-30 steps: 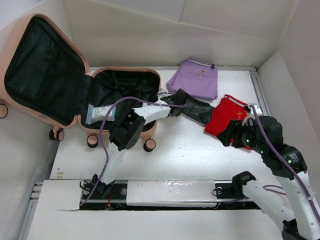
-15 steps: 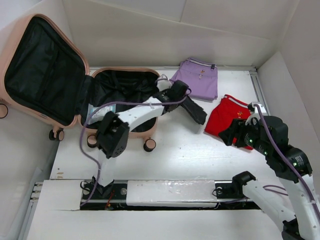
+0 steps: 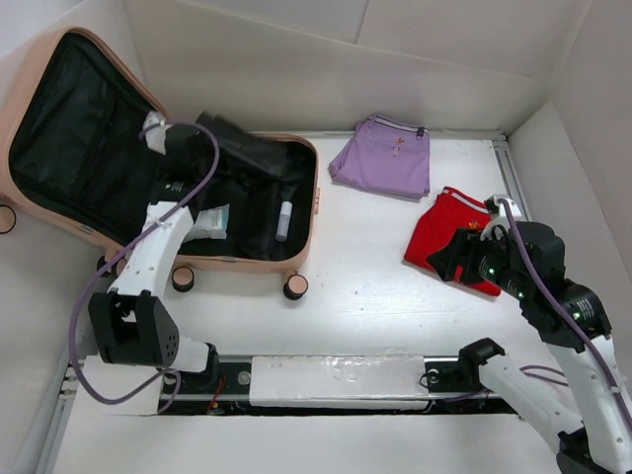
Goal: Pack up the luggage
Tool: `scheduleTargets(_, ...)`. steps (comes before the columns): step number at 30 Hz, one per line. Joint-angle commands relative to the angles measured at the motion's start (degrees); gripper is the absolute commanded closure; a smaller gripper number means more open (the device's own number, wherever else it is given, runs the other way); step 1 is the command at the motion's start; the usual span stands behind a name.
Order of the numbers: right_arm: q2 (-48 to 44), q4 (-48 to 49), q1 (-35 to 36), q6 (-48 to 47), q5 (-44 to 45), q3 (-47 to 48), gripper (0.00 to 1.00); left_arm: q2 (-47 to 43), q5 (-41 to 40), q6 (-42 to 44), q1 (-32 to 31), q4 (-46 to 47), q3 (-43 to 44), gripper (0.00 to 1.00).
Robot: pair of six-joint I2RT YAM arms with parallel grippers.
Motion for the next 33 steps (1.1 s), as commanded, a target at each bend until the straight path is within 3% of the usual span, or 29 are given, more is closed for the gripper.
scheduleTargets(1,0.86,3.9,0.61,0.58,-0.34,1.67,0.33,1.01,9.2,-0.07,3.48,-0.97,-9.62,0.59)
scheduleTargets(5,1.92,3.9,0.61,0.58,0.72,1.67,0.33,-2.41,9.2,-1.74,3.48,-1.58,-14.3,0.17)
scheduleTargets(10,1.92,3.28,0.61,0.58,4.31,2.19,0.33,-6.37,5.96,-2.28,-3.17,-0.97,-10.82,0.14)
scheduleTargets(13,2.44,1.96,0.61,0.58,6.69,2.72,0.33,1.16,0.43,-0.08,-16.7,-6.39,2.52,0.11)
scheduleTargets(14,2.45,1.18,0.61,0.58,8.35,4.03,0.33,7.97,-0.37,-0.07,-23.08,-7.98,6.65,0.08)
scheduleTargets(15,2.45,0.21,0.61,0.58,9.24,4.82,0.33,11.87,-0.38,-0.07,-25.76,-9.04,14.44,0.07)
scheduleTargets(18,2.45,-1.55,0.61,1.11,12.83,9.11,0.33,25.46,0.41,-4.54,-31.48,-9.68,23.02,0.06)
scheduleTargets(25,2.45,-5.42,0.61,2.17,12.07,13.09,0.33,46.67,-0.02,-20.18,-34.04,-9.93,38.41,0.09)
scheduleTargets(33,-0.97,-7.09,0.61,2.69,9.78,11.43,0.33,59.27,-5.39,-28.01,-35.28,-17.66,51.23,0.15)
